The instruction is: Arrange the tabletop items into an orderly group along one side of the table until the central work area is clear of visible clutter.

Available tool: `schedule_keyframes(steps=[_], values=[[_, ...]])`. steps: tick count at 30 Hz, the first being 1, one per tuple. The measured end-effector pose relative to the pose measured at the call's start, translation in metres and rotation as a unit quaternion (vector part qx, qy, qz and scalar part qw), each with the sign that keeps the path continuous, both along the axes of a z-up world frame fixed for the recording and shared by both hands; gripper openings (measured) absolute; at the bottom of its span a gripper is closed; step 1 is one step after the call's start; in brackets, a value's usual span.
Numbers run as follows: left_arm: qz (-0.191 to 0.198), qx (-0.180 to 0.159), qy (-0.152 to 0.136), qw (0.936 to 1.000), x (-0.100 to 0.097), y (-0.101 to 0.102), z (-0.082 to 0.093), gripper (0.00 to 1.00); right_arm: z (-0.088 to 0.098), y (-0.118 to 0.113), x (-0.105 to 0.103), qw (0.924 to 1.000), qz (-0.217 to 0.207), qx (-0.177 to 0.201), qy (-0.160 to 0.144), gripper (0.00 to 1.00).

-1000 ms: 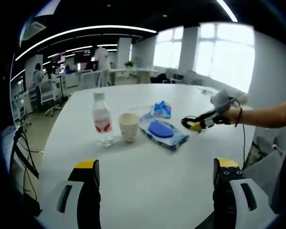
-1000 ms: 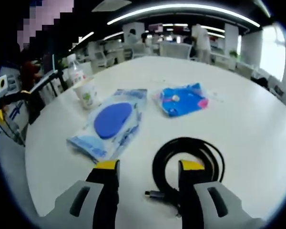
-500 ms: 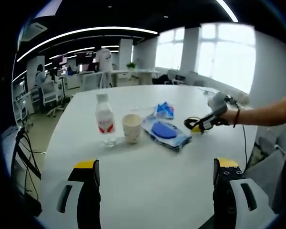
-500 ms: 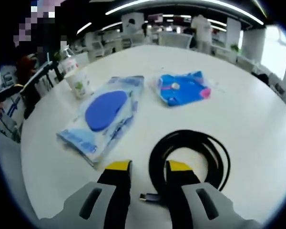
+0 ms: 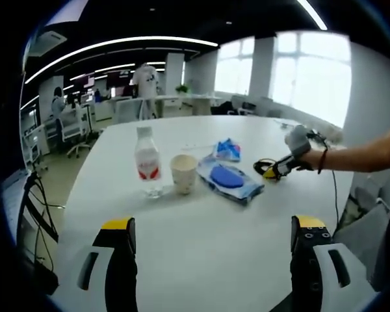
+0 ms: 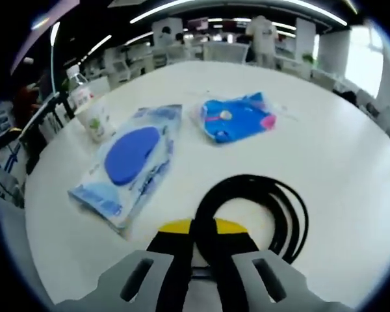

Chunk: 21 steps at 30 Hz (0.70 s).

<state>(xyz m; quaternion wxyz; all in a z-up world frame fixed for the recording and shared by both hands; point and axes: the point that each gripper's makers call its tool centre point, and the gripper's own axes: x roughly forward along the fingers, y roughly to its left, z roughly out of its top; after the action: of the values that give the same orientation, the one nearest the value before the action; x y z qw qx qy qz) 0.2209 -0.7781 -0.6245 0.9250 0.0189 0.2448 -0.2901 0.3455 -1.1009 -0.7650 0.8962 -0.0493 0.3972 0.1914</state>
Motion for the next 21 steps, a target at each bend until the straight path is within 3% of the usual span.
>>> schedule_keyframes(steps=[4,7,16,21], values=[[0.003,0.0,-0.001,1.0,-0.001,0.002,0.001,0.97,0.009,0.001,0.0,0.9998,-0.002,-0.002,-0.02,0.02],[0.004,0.001,-0.001,1.0,-0.002,0.003,0.0,0.97,0.02,0.002,0.001,0.9989,-0.028,0.025,-0.03,0.02],[0.004,-0.001,-0.006,1.0,-0.002,0.004,0.002,0.97,0.041,-0.005,0.0,0.9968,-0.051,0.022,-0.059,0.01],[0.004,-0.002,-0.01,0.9999,-0.002,0.004,0.004,0.97,0.06,-0.016,-0.003,0.9929,-0.084,0.021,-0.082,0.01]])
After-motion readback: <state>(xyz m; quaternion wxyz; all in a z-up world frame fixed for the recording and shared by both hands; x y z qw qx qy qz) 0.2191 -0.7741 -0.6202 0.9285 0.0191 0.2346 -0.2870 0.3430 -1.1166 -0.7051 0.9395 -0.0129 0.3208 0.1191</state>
